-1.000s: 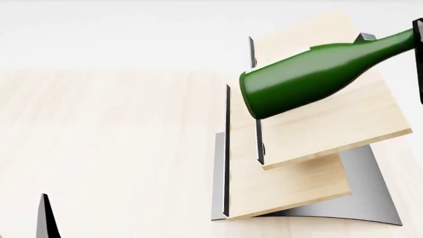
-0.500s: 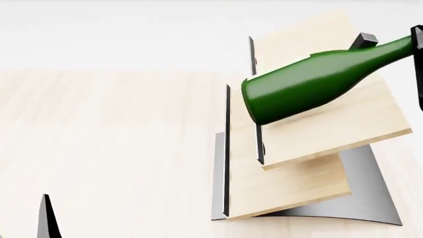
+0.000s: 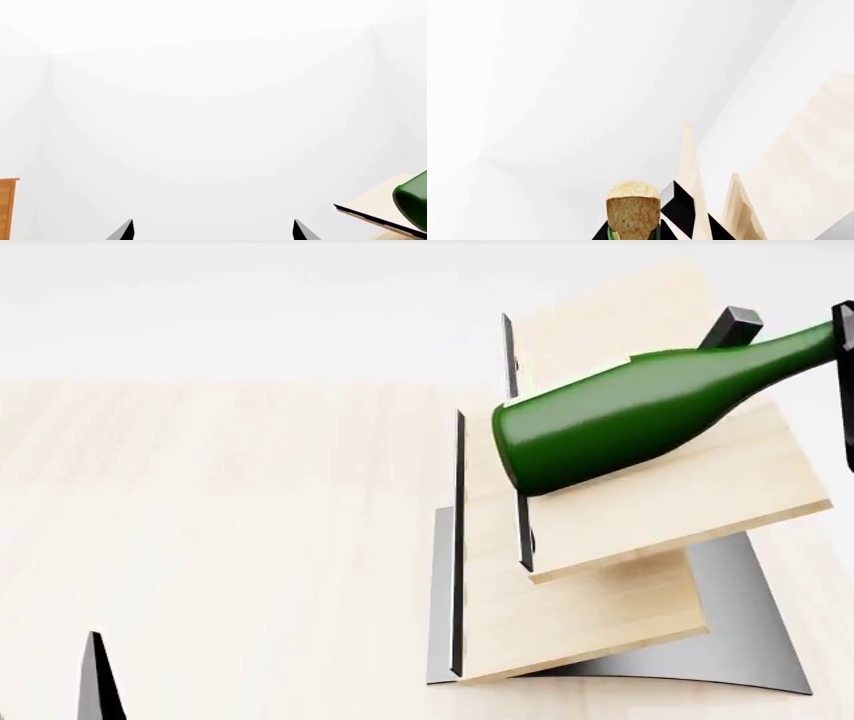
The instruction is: Put the wine bottle on the wine rack.
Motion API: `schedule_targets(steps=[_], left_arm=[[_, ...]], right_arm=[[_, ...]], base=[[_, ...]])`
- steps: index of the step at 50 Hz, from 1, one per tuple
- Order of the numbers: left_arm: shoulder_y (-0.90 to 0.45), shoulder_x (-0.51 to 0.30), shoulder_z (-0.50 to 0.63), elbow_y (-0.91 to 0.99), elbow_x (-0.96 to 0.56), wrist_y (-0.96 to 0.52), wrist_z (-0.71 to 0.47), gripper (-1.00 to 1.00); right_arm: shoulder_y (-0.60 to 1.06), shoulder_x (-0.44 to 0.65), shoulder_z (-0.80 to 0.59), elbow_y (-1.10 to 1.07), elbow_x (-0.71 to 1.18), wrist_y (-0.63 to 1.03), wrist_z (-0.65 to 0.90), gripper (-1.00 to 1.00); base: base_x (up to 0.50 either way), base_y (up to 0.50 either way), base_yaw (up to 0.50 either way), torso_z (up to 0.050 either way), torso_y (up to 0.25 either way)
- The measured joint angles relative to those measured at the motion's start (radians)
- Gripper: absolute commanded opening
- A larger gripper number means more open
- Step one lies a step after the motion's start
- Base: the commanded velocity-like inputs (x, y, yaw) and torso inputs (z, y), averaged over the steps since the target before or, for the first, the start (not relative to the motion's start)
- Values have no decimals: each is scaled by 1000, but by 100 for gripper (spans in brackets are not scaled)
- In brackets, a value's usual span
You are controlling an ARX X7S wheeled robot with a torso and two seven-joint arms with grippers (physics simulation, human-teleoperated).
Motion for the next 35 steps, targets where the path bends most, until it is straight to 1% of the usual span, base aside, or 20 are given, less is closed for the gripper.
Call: schedule_targets(steps=[21, 22, 35], left_arm=[[-1, -3, 4, 0, -1, -1, -4, 100], [-1, -3, 4, 0, -1, -1, -4, 100], [-4, -5, 6, 0, -2, -3, -6, 100]], right_arm=[[-14, -7, 11, 6, -9, -8, -19, -100], [-15, -7, 11, 5, -9, -8, -19, 100], [-15, -11, 8, 2, -25, -7, -27, 100]], base=[[0, 0, 0, 0, 0], [0, 0, 3, 0, 0], [0, 0, 0, 0, 0]])
